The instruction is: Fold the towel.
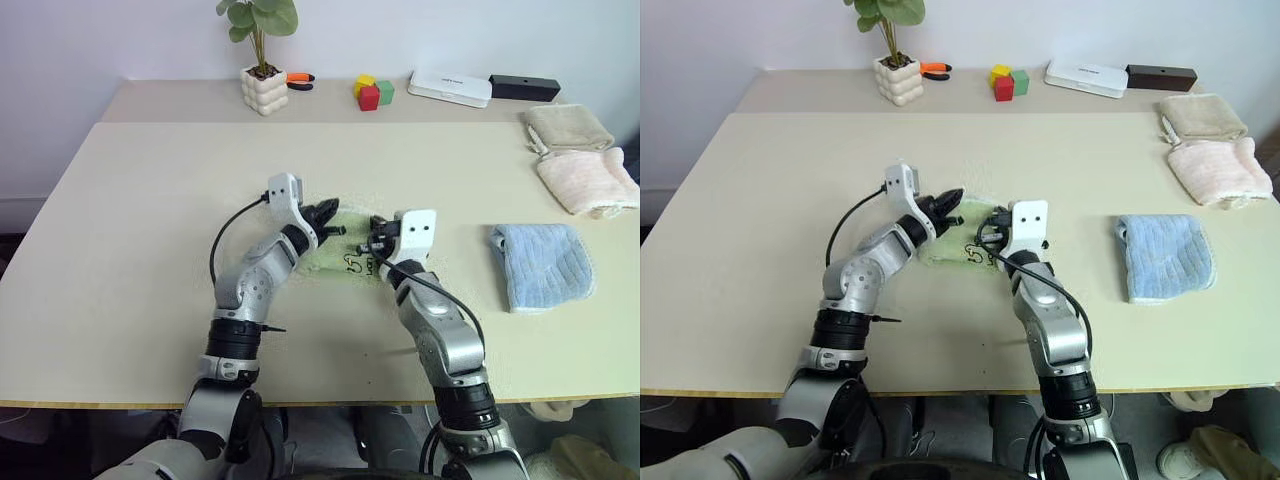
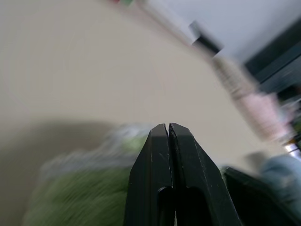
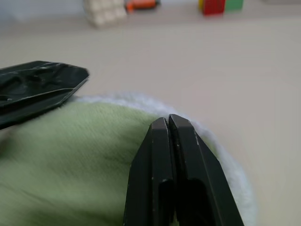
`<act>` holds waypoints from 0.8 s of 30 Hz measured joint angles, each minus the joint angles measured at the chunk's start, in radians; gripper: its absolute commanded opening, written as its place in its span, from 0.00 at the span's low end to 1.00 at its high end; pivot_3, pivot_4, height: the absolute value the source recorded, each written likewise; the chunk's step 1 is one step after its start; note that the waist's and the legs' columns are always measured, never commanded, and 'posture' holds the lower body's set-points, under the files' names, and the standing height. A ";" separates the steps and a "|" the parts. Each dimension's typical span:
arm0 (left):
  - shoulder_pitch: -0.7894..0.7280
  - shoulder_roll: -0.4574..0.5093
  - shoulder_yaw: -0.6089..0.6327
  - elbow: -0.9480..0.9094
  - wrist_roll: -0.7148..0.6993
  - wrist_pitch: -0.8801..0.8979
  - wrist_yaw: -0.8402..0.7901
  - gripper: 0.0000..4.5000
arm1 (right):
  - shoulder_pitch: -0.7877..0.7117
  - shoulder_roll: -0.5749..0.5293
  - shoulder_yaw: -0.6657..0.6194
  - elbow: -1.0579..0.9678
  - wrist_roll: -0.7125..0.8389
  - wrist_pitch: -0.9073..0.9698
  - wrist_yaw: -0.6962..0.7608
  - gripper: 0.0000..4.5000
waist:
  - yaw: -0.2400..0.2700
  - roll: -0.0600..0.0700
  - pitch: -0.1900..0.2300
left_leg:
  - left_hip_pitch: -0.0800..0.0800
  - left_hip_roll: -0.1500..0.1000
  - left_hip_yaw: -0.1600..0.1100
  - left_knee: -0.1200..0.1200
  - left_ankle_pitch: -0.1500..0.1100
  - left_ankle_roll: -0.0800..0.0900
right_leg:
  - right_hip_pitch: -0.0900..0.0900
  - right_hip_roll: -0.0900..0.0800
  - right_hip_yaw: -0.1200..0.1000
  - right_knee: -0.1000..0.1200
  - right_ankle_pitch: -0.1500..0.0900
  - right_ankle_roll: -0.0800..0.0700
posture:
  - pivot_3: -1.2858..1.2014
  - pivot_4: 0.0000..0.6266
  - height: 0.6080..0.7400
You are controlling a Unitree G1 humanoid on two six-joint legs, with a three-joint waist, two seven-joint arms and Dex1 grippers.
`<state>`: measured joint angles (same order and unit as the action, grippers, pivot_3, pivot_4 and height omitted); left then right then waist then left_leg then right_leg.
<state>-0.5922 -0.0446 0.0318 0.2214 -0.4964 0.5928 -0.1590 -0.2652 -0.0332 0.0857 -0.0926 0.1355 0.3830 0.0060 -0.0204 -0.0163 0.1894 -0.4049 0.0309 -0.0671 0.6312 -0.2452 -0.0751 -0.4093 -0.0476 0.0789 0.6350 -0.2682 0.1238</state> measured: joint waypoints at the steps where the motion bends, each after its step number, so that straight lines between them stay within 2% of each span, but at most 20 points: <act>1: 0.001 0.003 -0.009 0.020 0.025 -0.013 0.007 0.01 | -0.004 -0.004 0.004 0.027 -0.010 0.003 0.004 0.01 | 0.000 0.000 0.000 | 0.000 0.000 0.000 0.000 0.000 0.000 | 0.000 0.000 0.000 0.000 0.000 0.000 | 0.52 0.24 1.00; 9: 0.006 0.024 0.002 0.040 0.069 -0.055 0.009 0.01 | -0.007 -0.043 0.013 0.073 -0.074 -0.017 0.021 0.01 | 0.000 0.000 -0.004 | 0.014 0.000 0.000 -0.001 0.000 0.000 | 0.014 0.000 0.000 -0.001 0.000 0.000 | 0.52 0.24 1.00; 12: 0.022 0.048 0.013 0.039 0.071 -0.072 -0.030 0.19 | -0.007 -0.053 -0.016 0.071 -0.052 -0.020 0.053 0.17 | 0.000 0.000 -0.004 | 0.014 0.000 0.000 -0.001 0.000 0.000 | 0.014 0.000 0.000 -0.001 0.000 0.000 | 0.52 0.24 1.00; 14: 0.023 0.048 0.030 0.038 0.053 -0.073 -0.059 0.40 | -0.009 -0.053 -0.038 0.065 -0.023 -0.019 0.084 0.38 | 0.000 0.000 -0.004 | 0.013 0.000 0.000 -0.001 0.000 0.000 | 0.014 0.000 0.000 -0.002 0.000 0.000 | 0.52 0.24 1.00; 16: 0.018 0.055 0.040 0.031 0.037 -0.072 -0.087 0.66 | -0.015 -0.052 -0.073 0.055 0.021 -0.012 0.111 0.64 | -0.001 0.000 -0.004 | 0.013 0.000 0.000 -0.001 0.000 0.000 | 0.013 0.000 0.000 -0.001 0.000 0.000 | 0.52 0.24 1.00; 17: 0.013 0.059 0.043 0.031 0.034 -0.072 -0.091 0.74 | -0.021 -0.053 -0.088 0.054 0.037 -0.008 0.117 0.73 | -0.002 0.001 -0.004 | 0.013 0.000 0.000 -0.001 0.000 0.000 | 0.013 0.000 0.000 -0.001 0.000 0.000 | 0.52 0.24 1.00; 19: -0.007 0.073 0.057 0.027 0.028 -0.069 -0.105 0.97 | -0.054 -0.064 -0.128 0.053 0.068 0.003 0.133 0.96 | -0.003 0.001 -0.003 | 0.012 0.000 0.000 -0.001 0.000 0.000 | 0.012 0.000 0.000 -0.001 0.000 0.000 | 0.52 0.24 1.00; 20: -0.014 0.084 0.064 0.018 0.026 -0.069 -0.112 0.99 | -0.072 -0.075 -0.149 0.049 0.085 0.010 0.140 0.99 | -0.003 0.001 -0.003 | 0.012 0.000 0.000 -0.001 0.000 0.000 | 0.012 0.000 0.000 -0.001 0.000 0.000 | 0.52 0.24 1.00; 24: -0.030 0.148 0.083 -0.015 0.023 -0.069 -0.168 0.99 | -0.115 -0.130 -0.249 0.033 0.164 0.083 0.160 0.99 | 0.000 0.001 -0.003 | 0.012 0.000 0.000 -0.003 0.000 0.000 | 0.012 0.000 0.000 -0.002 0.000 0.000 | 0.52 0.24 1.00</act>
<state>-0.6224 0.1038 0.1149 0.2061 -0.4738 0.5236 -0.3270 -0.3797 -0.1629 -0.1630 -0.0599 0.2999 0.4655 0.1664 -0.0205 -0.0154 0.1863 -0.3929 0.0313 -0.0671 0.6287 -0.2456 -0.0747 -0.3971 -0.0473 0.0789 0.6335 -0.2684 0.1237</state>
